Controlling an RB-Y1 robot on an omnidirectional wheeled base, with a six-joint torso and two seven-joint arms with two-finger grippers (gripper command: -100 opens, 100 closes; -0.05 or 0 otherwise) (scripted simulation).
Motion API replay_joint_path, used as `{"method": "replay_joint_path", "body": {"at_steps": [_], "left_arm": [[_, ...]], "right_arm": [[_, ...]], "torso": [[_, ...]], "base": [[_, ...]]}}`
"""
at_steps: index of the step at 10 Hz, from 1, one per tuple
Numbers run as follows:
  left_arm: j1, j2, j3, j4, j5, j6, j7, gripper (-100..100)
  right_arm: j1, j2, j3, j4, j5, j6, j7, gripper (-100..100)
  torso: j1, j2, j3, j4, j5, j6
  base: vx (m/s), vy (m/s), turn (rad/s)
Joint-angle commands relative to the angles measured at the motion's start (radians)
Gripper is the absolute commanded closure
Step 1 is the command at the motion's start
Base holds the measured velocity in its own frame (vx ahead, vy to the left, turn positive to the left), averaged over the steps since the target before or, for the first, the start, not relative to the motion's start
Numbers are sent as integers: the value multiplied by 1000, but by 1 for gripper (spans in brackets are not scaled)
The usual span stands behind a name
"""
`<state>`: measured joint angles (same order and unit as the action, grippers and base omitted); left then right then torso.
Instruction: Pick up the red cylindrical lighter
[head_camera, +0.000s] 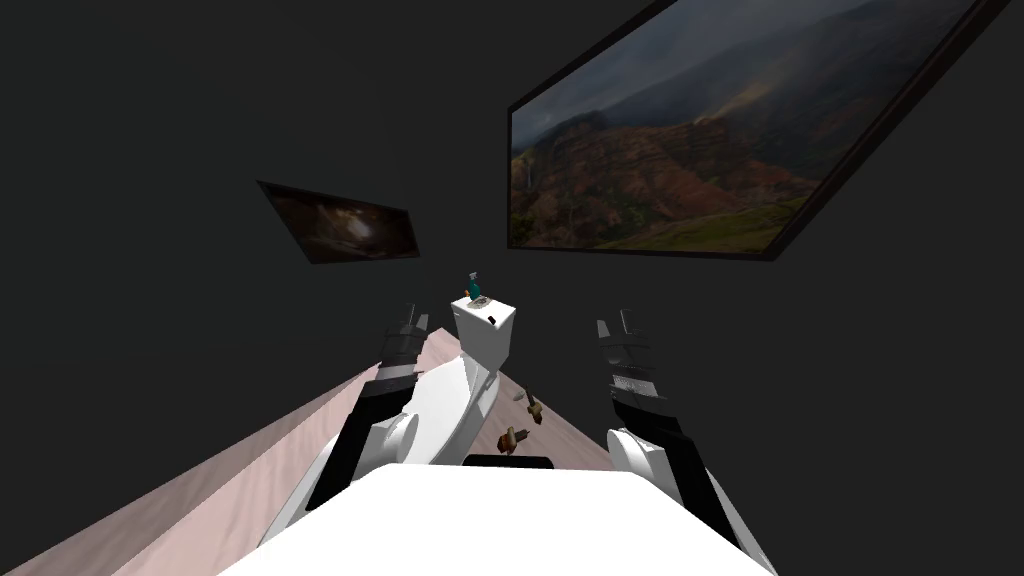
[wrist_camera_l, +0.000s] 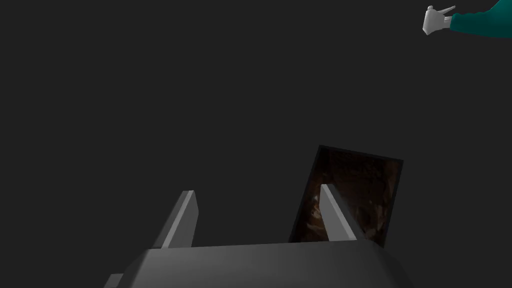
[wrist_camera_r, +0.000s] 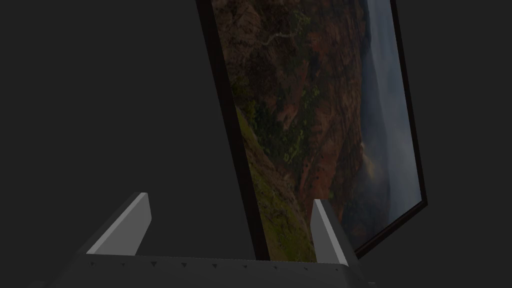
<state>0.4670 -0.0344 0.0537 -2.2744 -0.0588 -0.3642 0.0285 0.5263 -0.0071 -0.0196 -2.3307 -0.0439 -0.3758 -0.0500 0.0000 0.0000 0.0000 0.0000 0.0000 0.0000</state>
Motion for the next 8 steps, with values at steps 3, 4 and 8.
{"method": "replay_joint_path", "body": {"at_steps": [3,4,8], "left_arm": [[-2,82,-2,-10,9,43,-4,-100],[-2,107,-4,-16,13,64,-6,-100],[-5,190,-11,-49,38,177,-17,-100]], "right_arm": [[0,0,0,0,0,0,0,0],[0,0,0,0,0,0,0,0],[0,0,0,0,0,0,0,0]], "torso": [[0,-1,-1,0,0,0],[0,-1,-1,0,0,0],[-1,-3,-2,-1,0,0]], "base": [[16,-5,-17],[32,-5,-31],[46,-12,-38]]}}
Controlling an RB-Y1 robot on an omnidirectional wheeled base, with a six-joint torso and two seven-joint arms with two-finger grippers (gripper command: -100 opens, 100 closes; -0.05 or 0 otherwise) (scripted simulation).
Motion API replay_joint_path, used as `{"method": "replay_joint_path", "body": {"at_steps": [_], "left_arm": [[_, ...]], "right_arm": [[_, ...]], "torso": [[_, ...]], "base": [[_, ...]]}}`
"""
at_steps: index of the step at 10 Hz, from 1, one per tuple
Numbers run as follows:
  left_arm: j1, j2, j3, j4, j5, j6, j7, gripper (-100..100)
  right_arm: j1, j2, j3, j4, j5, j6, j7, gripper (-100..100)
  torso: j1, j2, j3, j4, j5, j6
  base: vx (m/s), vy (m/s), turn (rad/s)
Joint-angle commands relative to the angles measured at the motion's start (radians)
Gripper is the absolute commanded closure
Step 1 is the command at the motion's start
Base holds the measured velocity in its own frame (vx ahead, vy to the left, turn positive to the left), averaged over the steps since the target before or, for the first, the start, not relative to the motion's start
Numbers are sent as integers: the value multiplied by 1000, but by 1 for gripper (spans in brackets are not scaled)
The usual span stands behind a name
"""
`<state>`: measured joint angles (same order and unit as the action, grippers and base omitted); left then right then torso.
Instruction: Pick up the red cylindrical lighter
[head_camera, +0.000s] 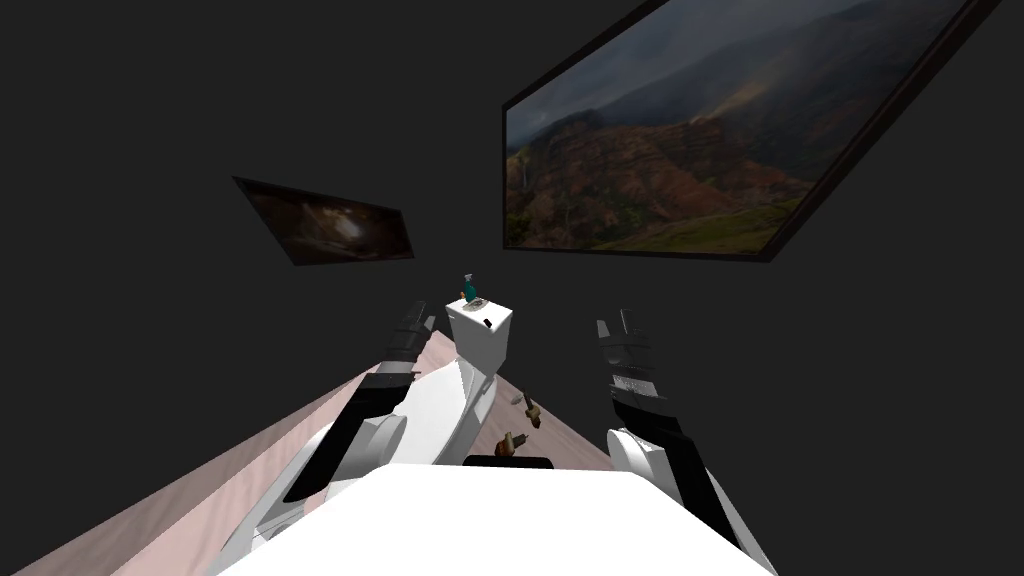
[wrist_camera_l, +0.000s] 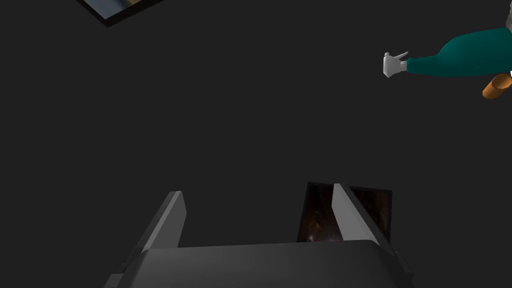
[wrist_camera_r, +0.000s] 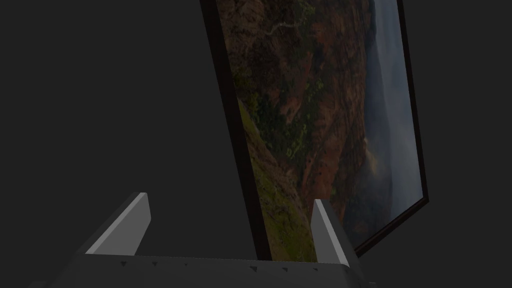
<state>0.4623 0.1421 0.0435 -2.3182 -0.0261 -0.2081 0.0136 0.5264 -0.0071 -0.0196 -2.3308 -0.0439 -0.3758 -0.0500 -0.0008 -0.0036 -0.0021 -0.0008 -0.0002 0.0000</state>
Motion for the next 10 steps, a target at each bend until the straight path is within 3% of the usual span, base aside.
{"method": "replay_joint_path", "body": {"at_steps": [1,3,10], "left_arm": [[-1,13,0,-5,5,31,-2,-100],[-2,50,-5,-23,22,94,-9,-100],[-6,104,-14,-48,52,255,-22,-100]], "right_arm": [[0,0,0,0,0,0,0,0],[0,0,0,0,0,0,0,0],[0,0,0,0,0,0,0,0]], "torso": [[0,0,0,0,0,0],[0,1,0,0,0,0],[0,1,1,0,0,0]], "base": [[35,-8,-16],[45,-13,-46],[38,-14,-32]]}}
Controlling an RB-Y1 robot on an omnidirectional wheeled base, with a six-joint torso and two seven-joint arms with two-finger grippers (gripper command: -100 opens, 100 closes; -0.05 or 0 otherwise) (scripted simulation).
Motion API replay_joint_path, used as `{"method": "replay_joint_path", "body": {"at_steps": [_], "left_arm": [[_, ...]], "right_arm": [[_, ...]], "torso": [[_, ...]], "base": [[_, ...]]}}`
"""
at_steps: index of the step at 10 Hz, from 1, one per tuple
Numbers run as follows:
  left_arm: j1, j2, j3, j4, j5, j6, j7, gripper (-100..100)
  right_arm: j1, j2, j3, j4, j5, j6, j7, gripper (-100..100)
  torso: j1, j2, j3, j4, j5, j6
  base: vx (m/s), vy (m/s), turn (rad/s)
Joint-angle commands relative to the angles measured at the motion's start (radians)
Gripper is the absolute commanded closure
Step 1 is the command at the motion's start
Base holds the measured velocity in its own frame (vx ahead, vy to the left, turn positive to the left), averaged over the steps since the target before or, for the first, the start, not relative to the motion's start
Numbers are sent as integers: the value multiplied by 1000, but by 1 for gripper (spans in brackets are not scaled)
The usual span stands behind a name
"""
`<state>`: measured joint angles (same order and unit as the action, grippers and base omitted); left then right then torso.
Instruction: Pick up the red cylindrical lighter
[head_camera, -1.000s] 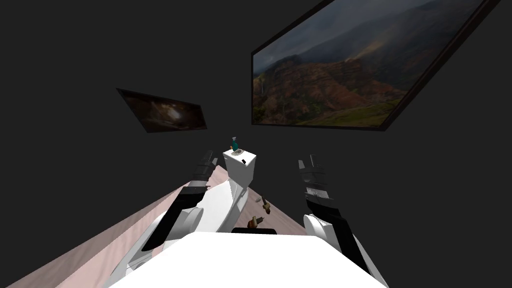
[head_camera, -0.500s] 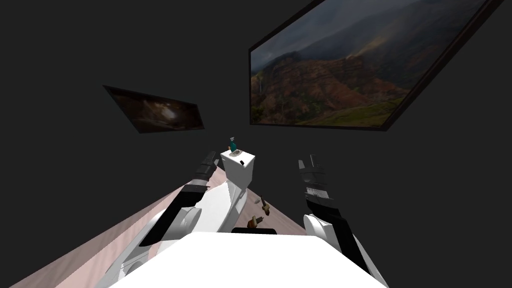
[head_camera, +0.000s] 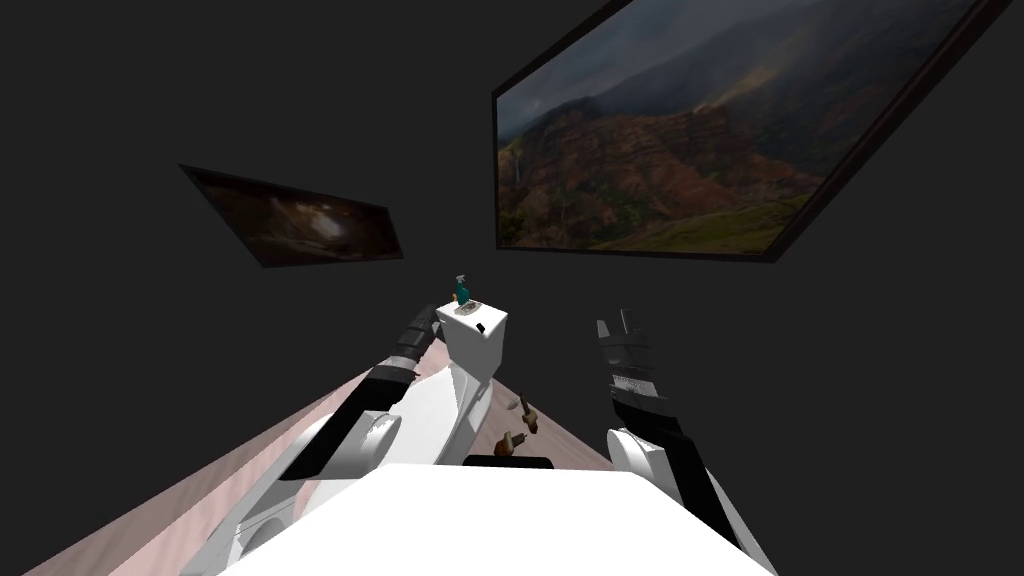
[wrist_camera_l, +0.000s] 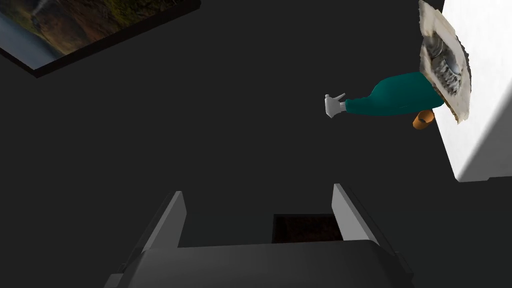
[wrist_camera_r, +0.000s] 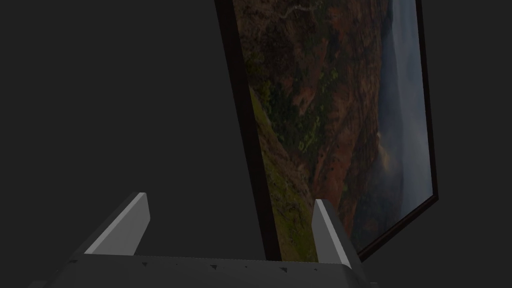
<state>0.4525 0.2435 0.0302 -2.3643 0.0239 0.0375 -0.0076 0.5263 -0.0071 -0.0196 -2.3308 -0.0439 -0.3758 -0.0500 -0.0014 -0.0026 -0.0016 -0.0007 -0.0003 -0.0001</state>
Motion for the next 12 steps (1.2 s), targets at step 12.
{"method": "replay_joint_path", "body": {"at_steps": [12], "left_arm": [[-7,114,-23,-30,72,343,-32,-100]], "right_arm": [[0,0,0,0,0,0,0,0]], "torso": [[-1,0,0,0,0,0]], "base": [[42,-20,-41]]}}
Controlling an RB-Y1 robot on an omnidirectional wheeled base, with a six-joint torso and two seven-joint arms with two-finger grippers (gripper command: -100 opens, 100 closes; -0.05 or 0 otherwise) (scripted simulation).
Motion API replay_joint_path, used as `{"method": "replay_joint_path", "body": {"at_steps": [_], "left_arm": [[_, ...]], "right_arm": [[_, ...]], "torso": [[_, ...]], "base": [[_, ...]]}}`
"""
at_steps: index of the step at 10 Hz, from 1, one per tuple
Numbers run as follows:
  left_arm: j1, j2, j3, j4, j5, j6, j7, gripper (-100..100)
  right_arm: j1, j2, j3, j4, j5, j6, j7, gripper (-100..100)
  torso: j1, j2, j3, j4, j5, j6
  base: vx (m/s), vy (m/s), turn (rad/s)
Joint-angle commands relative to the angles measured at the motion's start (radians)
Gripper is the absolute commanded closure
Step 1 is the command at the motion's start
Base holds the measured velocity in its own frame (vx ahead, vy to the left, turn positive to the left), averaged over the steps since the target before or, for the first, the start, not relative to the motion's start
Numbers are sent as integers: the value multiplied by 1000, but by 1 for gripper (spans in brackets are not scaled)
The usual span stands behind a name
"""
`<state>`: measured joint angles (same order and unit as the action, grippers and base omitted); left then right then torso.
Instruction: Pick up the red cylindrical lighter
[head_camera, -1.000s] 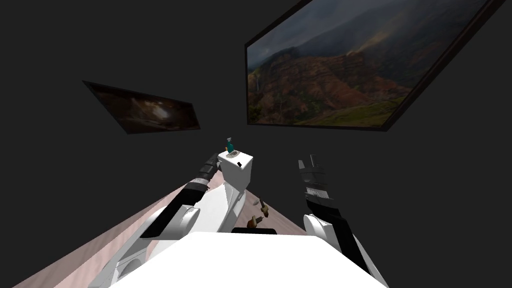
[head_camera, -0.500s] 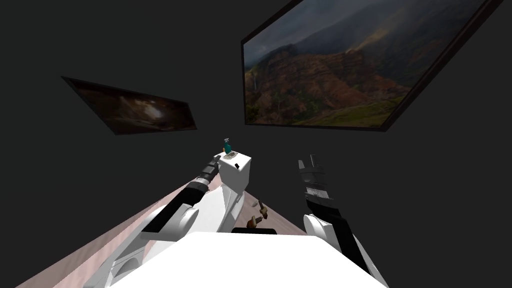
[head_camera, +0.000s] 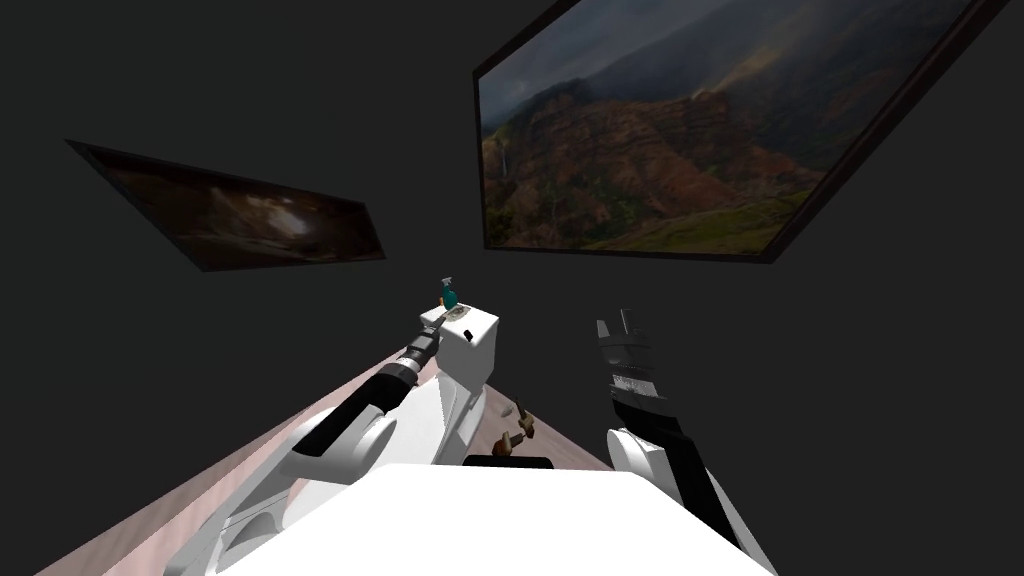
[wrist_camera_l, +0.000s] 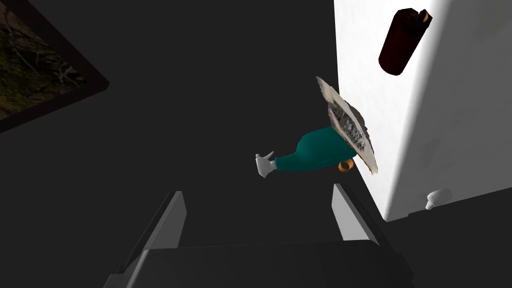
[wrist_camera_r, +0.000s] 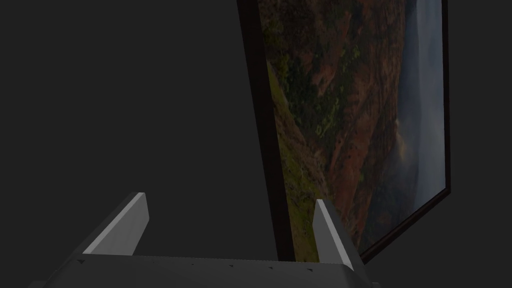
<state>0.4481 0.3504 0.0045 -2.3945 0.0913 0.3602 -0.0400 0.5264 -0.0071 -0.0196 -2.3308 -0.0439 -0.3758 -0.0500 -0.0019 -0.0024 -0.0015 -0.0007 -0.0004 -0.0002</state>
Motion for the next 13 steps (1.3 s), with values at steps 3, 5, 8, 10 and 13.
{"method": "replay_joint_path", "body": {"at_steps": [3,5,8,10,13], "left_arm": [[-4,27,-1,-3,18,80,-5,-100],[-7,48,-5,-5,30,140,-10,-100],[-11,90,-13,-10,56,227,-22,-100],[-11,90,-13,-10,56,260,-22,-100],[-15,132,-22,-15,81,349,-33,-100]], "right_arm": [[0,0,0,0,0,0,0,0],[0,0,0,0,0,0,0,0],[0,0,0,0,0,0,0,0],[0,0,0,0,0,0,0,0],[0,0,0,0,0,0,0,0]], "torso": [[1,0,0,0,0,0],[1,1,0,0,0,0],[1,0,0,0,0,0],[-1,0,0,0,0,0],[1,0,0,0,0,0]], "base": [[33,-16,-28],[31,-13,-41],[42,-18,-40],[39,-28,-34],[43,-21,-51]]}}
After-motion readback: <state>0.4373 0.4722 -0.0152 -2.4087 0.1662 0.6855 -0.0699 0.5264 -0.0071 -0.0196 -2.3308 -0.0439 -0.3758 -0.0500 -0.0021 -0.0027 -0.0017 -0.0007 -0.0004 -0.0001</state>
